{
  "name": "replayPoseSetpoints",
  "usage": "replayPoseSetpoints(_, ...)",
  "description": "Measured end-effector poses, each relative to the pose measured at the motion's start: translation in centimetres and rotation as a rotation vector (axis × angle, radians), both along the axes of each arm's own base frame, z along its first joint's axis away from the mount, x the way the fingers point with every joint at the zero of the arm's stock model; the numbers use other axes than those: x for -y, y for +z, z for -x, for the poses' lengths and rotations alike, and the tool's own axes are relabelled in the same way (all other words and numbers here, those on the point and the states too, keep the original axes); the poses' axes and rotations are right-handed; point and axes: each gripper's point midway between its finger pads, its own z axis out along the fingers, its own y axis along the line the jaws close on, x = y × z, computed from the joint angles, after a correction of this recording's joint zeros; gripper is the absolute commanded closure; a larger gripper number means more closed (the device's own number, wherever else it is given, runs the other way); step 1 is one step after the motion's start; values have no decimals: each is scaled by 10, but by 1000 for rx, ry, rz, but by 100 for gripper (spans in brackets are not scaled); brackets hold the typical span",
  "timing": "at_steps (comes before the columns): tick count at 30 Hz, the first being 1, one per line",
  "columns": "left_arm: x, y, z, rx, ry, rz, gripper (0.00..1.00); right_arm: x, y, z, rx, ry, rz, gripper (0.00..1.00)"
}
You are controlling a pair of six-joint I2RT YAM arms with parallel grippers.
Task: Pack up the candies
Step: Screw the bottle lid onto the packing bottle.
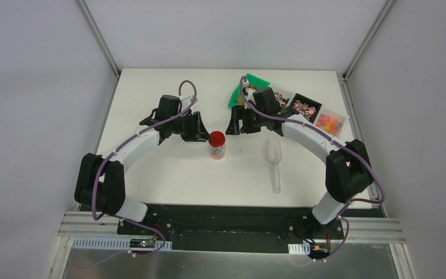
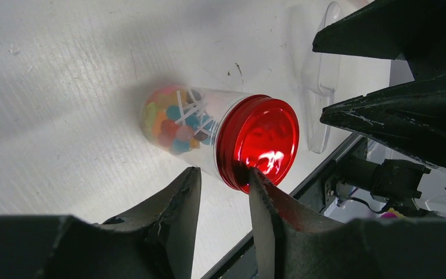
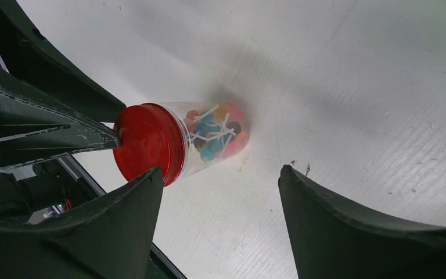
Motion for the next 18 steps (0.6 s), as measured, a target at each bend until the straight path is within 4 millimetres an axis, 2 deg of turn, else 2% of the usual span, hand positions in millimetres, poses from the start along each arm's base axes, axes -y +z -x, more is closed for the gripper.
replayPoseSetpoints(3,0,-1,0,2,-1,1,53,-1,1,-1,5,1,-3,25)
replayPoseSetpoints(7,0,-3,1,-2,-1,-1,47,-4,1,-3,10,5,-6,25)
replayPoseSetpoints(13,0,-3,1,-4,-1,-1,51,-14,0,-3,11,22,-7,25)
replayPoseSetpoints(18,0,-4,2,-7,3,3,56,-22,-10,1,-10,42,7,25)
